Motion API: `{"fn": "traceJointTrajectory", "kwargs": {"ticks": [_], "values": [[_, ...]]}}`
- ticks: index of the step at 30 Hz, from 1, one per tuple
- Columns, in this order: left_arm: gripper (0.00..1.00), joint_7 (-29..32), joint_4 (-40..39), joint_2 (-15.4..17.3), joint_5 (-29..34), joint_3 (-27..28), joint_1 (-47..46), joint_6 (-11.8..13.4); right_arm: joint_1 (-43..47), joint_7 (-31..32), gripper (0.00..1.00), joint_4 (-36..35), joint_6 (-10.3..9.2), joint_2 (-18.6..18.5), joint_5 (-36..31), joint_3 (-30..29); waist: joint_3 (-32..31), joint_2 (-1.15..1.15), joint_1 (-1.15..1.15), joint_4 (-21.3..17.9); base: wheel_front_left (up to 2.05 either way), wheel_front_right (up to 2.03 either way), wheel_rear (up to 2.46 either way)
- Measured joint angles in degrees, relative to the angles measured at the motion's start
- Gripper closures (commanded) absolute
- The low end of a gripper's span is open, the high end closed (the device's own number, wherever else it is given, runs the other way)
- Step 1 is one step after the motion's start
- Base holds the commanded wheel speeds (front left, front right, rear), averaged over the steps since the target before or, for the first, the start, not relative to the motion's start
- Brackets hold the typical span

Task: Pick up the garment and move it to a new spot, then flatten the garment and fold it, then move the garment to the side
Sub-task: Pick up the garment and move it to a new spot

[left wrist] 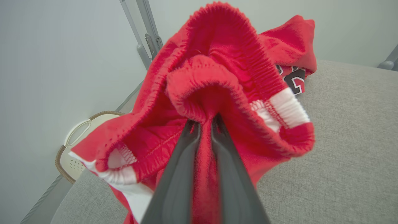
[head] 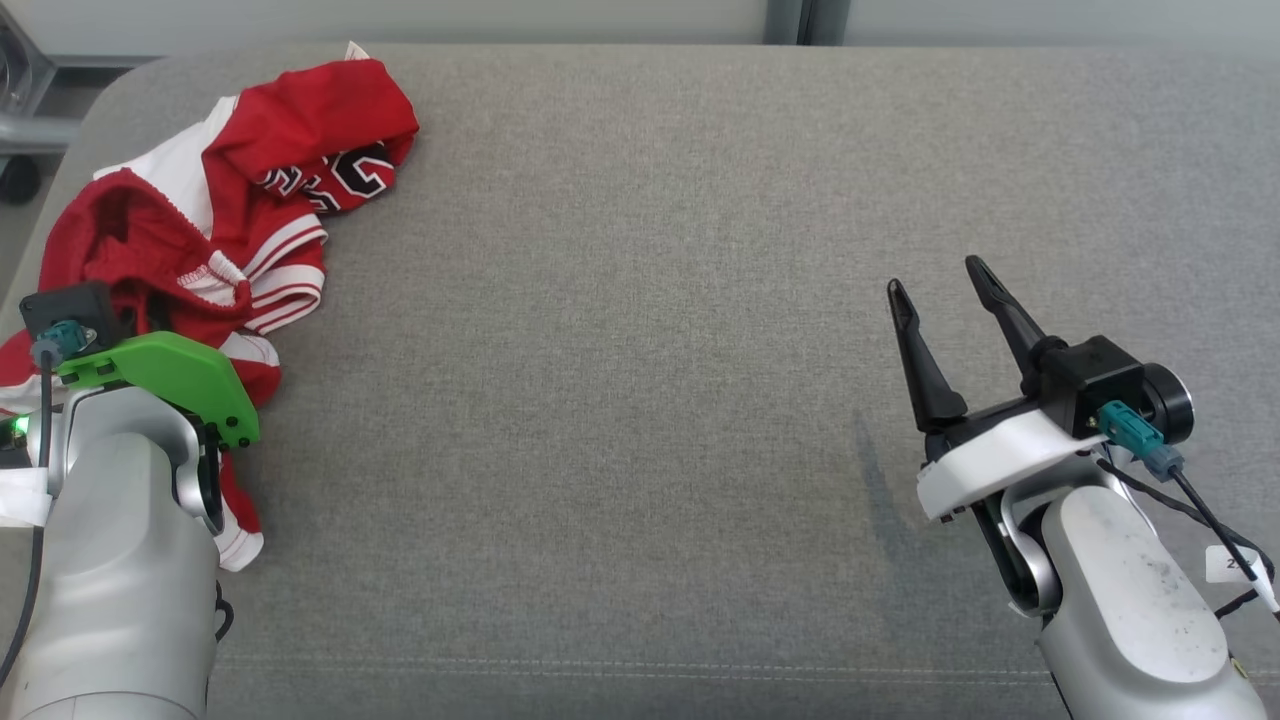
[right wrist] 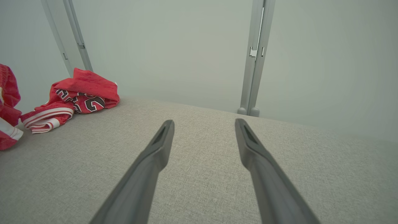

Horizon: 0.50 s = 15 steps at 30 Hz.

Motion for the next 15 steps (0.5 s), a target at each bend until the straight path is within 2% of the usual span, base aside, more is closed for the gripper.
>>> {"fn": "traceJointTrajectory", "kwargs": {"ticks": [5, 15], "values": [[1.00, -1.48, -1.24, -0.16, 0.01, -0.40, 0.44, -0.88, 1.71, 0.00, 0.00, 0.07, -0.10, 0.55, 0.30, -0.18, -3.32, 0.00, 0.00, -0.55, 0.00, 0.00, 0.00], [1.00, -2.72, -6.05, -3.64, 0.01, -3.76, 0.68, -5.22, 4.59, 0.00, 0.00, 0.29, -0.40, 1.44, 0.66, -0.10, -8.92, 0.00, 0.00, -2.84, 0.00, 0.00, 0.00]]}}
